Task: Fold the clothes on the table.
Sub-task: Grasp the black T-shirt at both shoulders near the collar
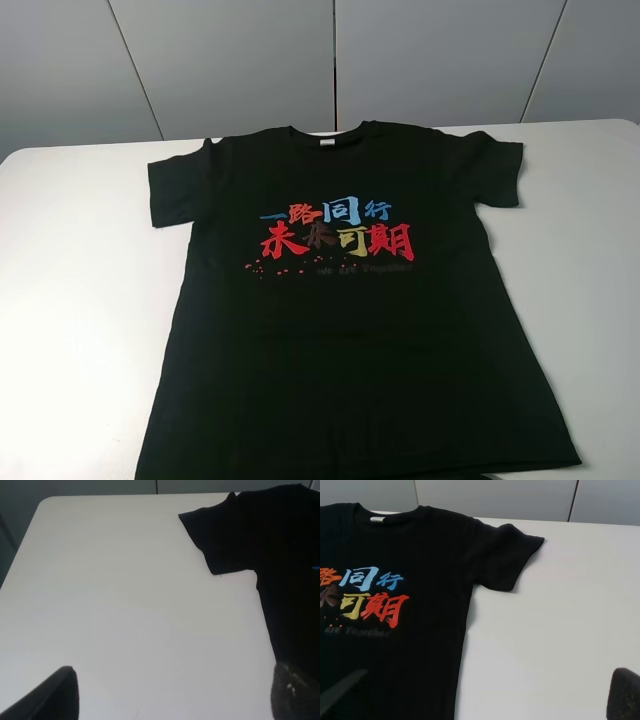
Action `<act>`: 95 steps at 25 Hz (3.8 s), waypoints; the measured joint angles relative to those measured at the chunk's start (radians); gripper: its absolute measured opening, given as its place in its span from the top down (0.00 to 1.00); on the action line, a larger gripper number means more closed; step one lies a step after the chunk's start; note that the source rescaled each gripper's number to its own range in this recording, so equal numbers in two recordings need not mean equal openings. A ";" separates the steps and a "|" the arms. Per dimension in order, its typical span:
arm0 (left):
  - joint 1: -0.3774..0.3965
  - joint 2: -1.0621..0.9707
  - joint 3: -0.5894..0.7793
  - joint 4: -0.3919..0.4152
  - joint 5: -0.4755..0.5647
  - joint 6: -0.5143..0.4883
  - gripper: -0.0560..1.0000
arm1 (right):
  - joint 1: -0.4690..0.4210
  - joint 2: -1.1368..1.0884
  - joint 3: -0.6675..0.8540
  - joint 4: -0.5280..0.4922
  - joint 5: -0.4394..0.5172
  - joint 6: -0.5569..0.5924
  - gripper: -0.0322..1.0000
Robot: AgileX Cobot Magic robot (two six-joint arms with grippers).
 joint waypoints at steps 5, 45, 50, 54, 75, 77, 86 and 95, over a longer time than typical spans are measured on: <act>0.000 0.000 0.000 0.000 0.000 0.000 0.00 | 0.000 0.000 0.000 0.000 0.000 0.000 0.00; 0.000 0.000 0.000 0.058 0.000 -0.002 0.00 | 0.000 0.000 0.000 0.000 0.000 0.000 0.00; 0.000 0.000 0.000 0.058 0.000 -0.002 0.00 | 0.000 0.000 0.000 0.000 0.000 0.000 0.00; 0.000 0.000 0.000 0.058 0.000 -0.002 0.00 | 0.000 0.000 0.000 0.000 0.000 0.000 0.00; 0.000 0.102 -0.075 0.025 0.004 -0.002 0.00 | 0.000 0.027 -0.037 0.074 -0.052 -0.008 0.00; 0.000 0.185 -0.114 0.019 -0.003 -0.002 0.00 | 0.007 0.078 -0.039 0.048 -0.052 -0.014 0.00; 0.000 0.648 -0.322 -0.056 -0.122 0.142 0.00 | 0.034 0.477 -0.062 0.011 -0.184 -0.007 0.00; -0.016 1.065 -0.436 -0.267 -0.229 0.424 0.01 | 0.040 0.919 -0.271 0.053 -0.269 -0.077 0.00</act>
